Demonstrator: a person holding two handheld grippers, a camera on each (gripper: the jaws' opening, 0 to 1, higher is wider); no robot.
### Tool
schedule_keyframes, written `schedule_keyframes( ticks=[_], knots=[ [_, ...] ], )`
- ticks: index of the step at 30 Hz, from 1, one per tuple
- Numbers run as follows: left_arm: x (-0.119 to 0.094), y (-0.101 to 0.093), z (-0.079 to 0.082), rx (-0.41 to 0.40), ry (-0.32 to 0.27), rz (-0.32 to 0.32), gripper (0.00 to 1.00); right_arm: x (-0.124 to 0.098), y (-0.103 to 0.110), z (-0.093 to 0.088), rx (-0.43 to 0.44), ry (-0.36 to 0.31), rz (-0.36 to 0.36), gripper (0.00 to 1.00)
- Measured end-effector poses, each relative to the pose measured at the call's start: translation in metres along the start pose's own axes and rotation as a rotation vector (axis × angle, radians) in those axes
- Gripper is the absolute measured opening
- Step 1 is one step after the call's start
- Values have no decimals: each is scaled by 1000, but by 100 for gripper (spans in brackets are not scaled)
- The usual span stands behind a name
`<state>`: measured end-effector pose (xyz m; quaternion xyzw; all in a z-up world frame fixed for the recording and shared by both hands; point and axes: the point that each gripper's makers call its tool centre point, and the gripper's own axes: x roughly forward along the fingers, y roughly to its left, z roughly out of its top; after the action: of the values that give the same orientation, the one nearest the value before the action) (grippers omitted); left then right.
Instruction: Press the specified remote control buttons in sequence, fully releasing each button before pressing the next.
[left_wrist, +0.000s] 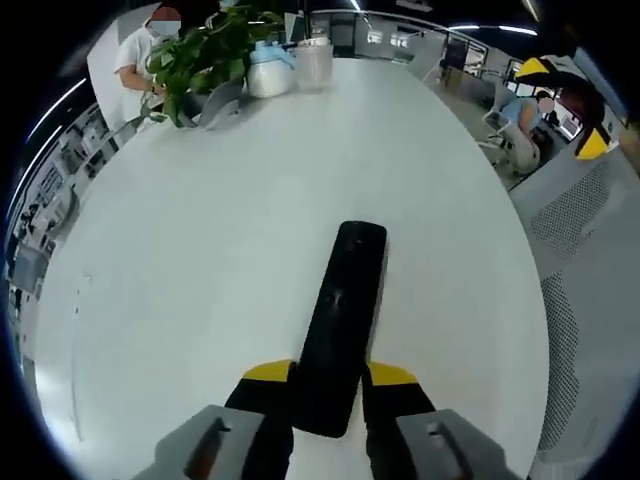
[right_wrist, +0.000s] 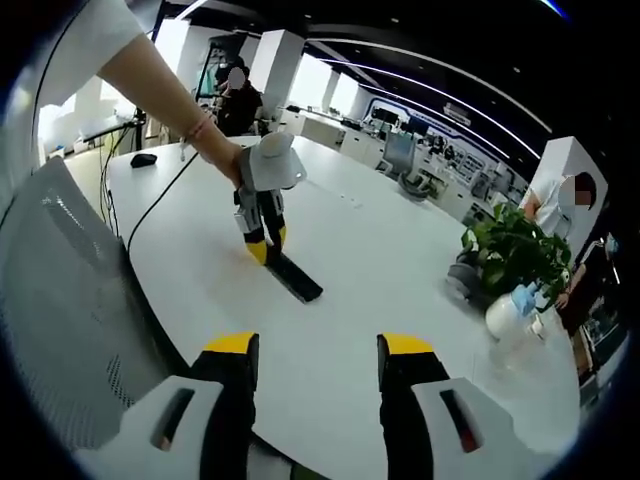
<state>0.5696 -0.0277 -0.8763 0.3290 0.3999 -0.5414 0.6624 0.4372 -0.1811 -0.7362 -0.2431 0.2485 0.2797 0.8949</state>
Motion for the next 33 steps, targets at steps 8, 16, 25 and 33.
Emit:
schedule_keyframes(
  ticks=[8,16,25,33],
  knots=[
    [-1,-3,-1,21,1,-12,24,1,1,-1,-11,6,1,49],
    [-2,-9,-3,26,-10,-22,24,1,2,-1,-25,13,4,49],
    [-4,-17,-6,43,-18,-34,24,2,8,1,-46,12,25,49],
    [-5,-23,-7,47,-21,-40,24,4,12,-1,-81,29,35,49]
  ],
)
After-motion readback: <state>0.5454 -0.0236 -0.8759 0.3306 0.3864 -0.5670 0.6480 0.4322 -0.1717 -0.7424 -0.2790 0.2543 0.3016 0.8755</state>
